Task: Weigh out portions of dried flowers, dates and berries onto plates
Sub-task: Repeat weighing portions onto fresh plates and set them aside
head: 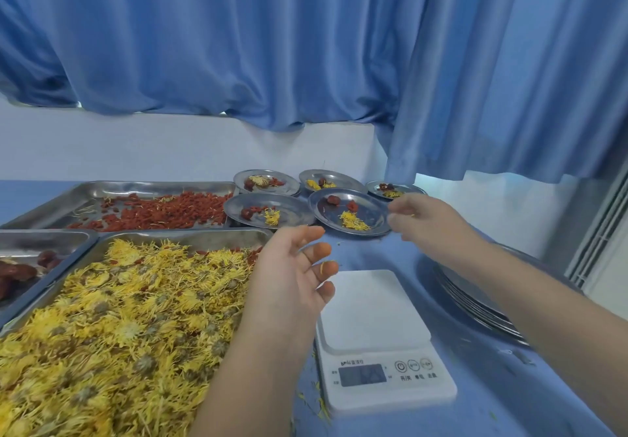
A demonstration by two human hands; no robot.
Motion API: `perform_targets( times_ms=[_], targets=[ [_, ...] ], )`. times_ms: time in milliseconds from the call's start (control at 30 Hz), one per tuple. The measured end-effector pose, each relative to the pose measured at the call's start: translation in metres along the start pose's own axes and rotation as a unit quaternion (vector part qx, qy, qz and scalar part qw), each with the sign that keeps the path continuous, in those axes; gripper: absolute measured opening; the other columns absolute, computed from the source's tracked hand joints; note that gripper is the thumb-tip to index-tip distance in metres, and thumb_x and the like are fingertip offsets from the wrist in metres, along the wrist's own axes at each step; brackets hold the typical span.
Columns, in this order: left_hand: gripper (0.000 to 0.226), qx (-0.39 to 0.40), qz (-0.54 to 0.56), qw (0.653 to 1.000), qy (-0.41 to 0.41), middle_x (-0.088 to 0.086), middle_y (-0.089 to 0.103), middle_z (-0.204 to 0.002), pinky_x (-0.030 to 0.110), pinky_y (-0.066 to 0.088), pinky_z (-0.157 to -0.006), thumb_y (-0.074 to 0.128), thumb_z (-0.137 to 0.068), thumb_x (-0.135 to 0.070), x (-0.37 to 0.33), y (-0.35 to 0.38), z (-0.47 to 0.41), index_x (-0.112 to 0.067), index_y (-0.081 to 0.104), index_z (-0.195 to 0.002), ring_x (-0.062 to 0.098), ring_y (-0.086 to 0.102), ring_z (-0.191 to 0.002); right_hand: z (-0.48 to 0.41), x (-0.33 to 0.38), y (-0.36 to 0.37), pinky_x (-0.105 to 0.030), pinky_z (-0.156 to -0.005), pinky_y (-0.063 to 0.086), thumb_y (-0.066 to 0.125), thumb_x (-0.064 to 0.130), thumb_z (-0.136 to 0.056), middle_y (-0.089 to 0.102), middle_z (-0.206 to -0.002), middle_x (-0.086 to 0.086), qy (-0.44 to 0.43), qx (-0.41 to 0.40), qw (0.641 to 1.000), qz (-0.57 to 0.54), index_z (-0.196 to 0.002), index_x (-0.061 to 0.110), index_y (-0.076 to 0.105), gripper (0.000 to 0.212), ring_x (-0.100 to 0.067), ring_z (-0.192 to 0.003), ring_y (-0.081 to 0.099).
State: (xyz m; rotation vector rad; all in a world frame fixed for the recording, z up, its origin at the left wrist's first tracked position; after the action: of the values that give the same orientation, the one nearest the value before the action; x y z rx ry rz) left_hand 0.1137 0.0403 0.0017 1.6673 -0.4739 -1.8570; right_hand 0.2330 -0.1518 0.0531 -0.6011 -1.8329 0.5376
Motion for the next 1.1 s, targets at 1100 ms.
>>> perform_targets(
  times_ms=[1100],
  targets=[
    [0.013,-0.016,-0.119,0.99,0.08,-0.002,0.058,-0.064,0.027,0.039,-0.053,0.054,-0.09,-0.022,-0.004,-0.005,0.006,-0.015,0.064,-0.088,0.012,0.054,-0.053,0.11,-0.005,-0.074,-0.03,-0.042,0.041,0.072,-0.011,-0.066,0.055,-0.068,-0.008,-0.22,-0.215,0.892,0.33,-0.068,0.004,0.071,0.015,-0.032,-0.057,0.051]
  ],
)
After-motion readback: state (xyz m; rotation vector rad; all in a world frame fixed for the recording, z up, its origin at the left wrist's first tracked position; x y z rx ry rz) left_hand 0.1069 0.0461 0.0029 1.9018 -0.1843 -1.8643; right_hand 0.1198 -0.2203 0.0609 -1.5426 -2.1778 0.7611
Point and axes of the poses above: each hand's wrist, its own z-axis away from the middle knuckle, its own y-axis out of the palm, x = y × z, the point moved 9 cm from there along -z, towards the middle knuckle
